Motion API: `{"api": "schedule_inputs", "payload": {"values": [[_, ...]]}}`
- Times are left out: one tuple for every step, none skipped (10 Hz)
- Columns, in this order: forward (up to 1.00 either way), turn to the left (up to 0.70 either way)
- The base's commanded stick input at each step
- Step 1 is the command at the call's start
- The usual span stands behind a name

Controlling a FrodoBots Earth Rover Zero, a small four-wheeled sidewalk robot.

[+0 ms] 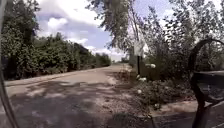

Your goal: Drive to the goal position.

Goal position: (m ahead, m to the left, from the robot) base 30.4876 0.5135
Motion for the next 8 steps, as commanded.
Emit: {"api": "schedule_inputs", "payload": {"values": [[0.04,0.00],[0.04,0.00],[0.05,0.00],[0.05,0.00],[0.05,0.00],[0.05,0.00],[0.05,0.00],[0.05,0.00]]}}
